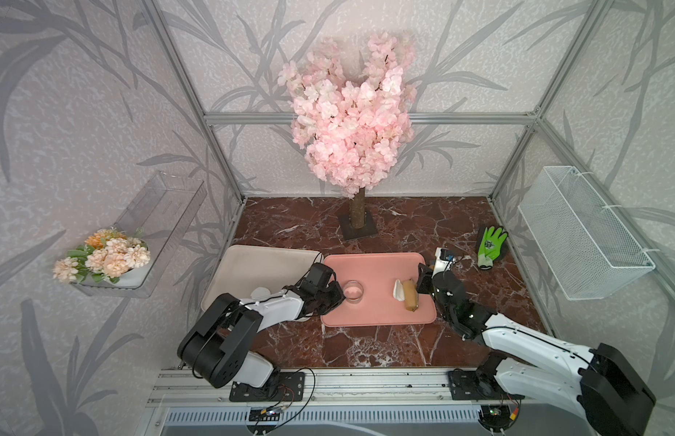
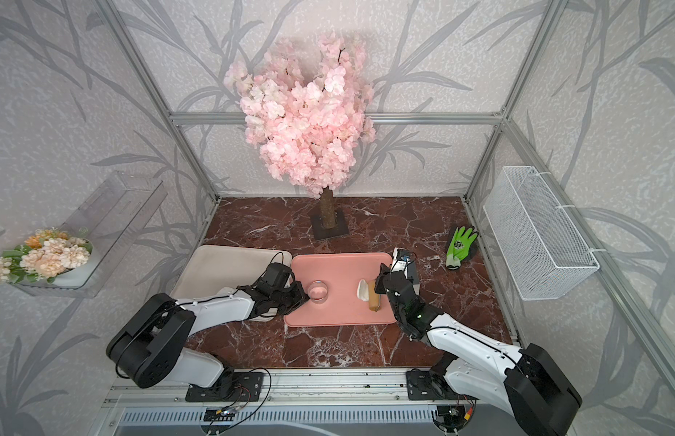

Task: Roll out the dumpling wrappers from the dough
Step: Flatten out the dough on the work surface.

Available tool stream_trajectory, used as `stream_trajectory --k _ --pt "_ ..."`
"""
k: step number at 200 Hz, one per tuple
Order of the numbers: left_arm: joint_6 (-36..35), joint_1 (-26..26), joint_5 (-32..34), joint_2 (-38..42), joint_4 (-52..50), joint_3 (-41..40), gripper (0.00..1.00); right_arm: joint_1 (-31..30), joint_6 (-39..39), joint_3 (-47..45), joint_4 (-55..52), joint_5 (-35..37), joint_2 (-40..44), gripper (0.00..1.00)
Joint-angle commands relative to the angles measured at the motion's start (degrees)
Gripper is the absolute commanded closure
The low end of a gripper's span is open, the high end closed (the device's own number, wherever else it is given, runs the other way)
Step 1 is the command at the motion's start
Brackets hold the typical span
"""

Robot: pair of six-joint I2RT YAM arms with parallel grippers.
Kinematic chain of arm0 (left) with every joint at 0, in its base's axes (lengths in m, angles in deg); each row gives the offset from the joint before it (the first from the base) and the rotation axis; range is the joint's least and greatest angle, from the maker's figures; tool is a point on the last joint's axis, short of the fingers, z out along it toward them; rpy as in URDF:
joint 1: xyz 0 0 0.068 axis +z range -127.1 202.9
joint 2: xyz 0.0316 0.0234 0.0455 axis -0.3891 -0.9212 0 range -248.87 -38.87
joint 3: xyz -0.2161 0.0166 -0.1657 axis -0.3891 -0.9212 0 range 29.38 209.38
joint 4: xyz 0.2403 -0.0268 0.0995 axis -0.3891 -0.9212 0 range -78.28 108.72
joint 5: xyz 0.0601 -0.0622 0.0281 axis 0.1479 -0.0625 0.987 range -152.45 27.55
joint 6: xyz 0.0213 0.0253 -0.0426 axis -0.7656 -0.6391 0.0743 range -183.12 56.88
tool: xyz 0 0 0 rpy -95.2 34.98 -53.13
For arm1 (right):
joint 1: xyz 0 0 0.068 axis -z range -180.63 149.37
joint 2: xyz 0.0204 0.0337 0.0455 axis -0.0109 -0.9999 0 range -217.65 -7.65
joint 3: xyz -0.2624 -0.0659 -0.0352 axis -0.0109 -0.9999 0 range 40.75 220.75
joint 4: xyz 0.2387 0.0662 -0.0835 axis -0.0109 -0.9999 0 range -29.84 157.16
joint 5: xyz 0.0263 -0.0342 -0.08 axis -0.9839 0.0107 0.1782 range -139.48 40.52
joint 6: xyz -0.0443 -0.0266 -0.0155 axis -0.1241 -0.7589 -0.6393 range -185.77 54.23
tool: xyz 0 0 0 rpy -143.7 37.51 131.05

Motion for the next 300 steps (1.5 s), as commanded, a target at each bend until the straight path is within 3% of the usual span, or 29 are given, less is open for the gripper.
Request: stream_trajectory --k 1,78,148,219,300 --pt "-0.39 0.25 2.57 -2.83 -9.64 -2.85 1.00 0.22 -2.26 -0.42 -8.91 0.54 -0.15 1.00" --pt "-0.30 0.28 2.62 -2.42 -9.48 -2.79 1.00 0.22 -8.91 11.74 -9.19 -6.43 0.29 1.00" --pt "-0.48 0.24 2.74 -2.59 -10.03 -2.31 1.00 -0.13 -9.65 17.53 -4.08 -9.74 -8.57 1.00" --pt "-0.39 0.23 2.47 -2.45 -9.73 -2.94 1.00 0.37 -8.66 7.87 2.16 -4.59 -14.94 1.00" --pt "-0.48 0.23 2.41 -3.25 -9.47 -2.58 1.00 -0.71 -7.23 2.58 3.25 -5.41 -17.04 1.00"
